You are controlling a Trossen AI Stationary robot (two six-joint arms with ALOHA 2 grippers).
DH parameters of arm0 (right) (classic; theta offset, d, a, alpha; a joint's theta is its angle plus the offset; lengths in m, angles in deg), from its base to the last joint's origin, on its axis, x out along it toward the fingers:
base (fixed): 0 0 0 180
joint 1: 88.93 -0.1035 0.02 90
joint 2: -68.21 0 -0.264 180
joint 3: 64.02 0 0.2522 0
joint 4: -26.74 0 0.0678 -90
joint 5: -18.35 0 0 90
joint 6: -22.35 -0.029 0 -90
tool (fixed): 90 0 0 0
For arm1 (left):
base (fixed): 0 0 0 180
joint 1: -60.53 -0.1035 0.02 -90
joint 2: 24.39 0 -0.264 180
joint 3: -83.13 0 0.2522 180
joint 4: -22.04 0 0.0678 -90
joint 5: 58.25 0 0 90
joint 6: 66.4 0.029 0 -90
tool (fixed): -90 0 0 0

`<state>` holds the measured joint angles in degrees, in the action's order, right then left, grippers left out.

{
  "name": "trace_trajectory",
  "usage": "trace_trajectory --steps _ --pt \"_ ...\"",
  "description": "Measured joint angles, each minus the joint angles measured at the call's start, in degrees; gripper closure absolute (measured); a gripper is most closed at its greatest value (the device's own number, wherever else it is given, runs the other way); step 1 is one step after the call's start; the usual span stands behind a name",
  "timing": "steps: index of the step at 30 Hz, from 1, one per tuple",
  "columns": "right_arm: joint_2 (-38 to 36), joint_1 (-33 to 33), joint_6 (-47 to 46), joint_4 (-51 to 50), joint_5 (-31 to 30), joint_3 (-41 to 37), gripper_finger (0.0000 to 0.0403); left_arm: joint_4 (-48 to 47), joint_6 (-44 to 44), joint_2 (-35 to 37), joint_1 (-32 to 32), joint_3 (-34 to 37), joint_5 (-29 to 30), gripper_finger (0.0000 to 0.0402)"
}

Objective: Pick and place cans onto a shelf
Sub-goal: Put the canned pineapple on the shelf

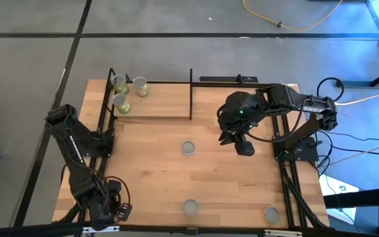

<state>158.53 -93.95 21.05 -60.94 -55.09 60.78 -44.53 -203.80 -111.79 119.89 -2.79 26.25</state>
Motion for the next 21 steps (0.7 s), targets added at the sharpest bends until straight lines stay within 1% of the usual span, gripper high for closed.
trace_trajectory --steps 15,19,21 --pt "0.0 0.0 -0.6 2.0 0.0 0.0 0.0327 -0.5 -0.5 -0.4 -0.1 0.0 0.6 0.0356" --pt "0.0 0.0 -2.4 2.0 0.0 0.0 0.0327 -0.7 -0.2 -2.4 -0.1 0.0 0.8 0.0356" --pt "0.0 0.0 -2.8 2.0 0.0 0.0 0.0327 -0.4 -0.2 -3.4 -0.1 0.0 -0.4 0.0356"
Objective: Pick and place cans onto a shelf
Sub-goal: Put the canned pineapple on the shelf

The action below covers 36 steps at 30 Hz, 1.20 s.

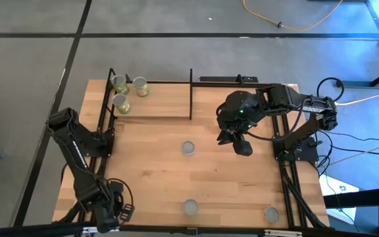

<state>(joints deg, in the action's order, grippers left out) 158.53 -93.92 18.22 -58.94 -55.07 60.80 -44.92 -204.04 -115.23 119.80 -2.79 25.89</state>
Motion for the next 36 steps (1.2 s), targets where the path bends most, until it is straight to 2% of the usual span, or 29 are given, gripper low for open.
trace_trajectory --steps 22,36 --pt "0.0 0.0 0.1 1.1 0.0 0.0 0.0327 -0.3 4.7 -2.8 0.2 0.0 -1.9 0.0353" --pt "0.0 0.0 0.4 1.0 -0.7 0.0 0.0327 -1.0 4.8 -3.8 0.2 0.0 -2.3 0.0358"
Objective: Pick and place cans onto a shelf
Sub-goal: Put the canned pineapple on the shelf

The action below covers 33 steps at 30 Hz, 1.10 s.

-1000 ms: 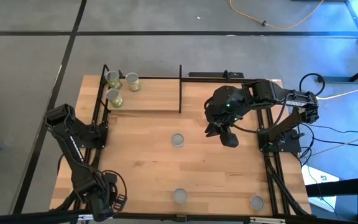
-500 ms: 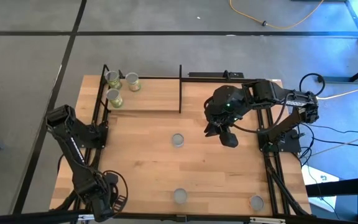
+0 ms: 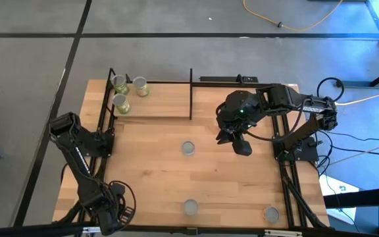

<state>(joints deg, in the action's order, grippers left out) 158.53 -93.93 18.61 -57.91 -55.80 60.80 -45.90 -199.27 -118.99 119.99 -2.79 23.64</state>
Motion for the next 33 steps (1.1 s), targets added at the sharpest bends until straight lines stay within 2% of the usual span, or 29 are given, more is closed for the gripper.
trace_trajectory --steps 33 --pt "0.0 0.0 1.2 0.0 -0.2 0.0 0.0327 -1.5 -1.5 -1.9 0.6 -0.2 -0.8 0.0358"
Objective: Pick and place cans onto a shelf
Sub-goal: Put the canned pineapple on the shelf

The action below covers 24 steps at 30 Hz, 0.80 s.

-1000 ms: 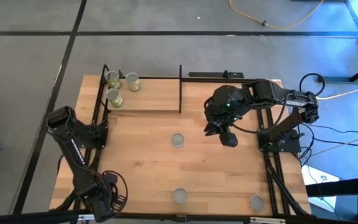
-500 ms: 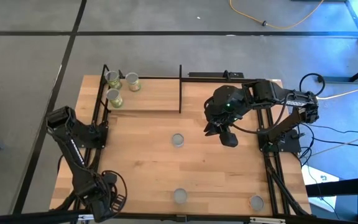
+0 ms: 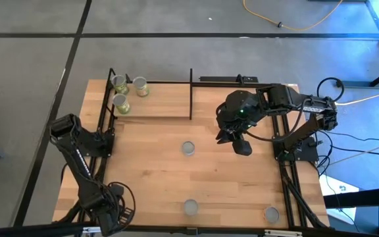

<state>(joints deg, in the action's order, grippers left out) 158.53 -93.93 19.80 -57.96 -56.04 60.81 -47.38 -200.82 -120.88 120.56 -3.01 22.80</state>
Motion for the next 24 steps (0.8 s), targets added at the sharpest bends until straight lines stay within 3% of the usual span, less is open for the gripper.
trace_trajectory --steps 14,24 --pt "0.0 0.0 0.0 0.2 0.0 0.0 0.0327 -0.1 0.4 -0.2 0.0 0.1 -3.3 0.0399" --pt "0.0 0.0 0.0 0.4 0.0 0.0 0.0327 -1.8 12.5 0.0 -1.7 0.3 -7.0 0.0401"
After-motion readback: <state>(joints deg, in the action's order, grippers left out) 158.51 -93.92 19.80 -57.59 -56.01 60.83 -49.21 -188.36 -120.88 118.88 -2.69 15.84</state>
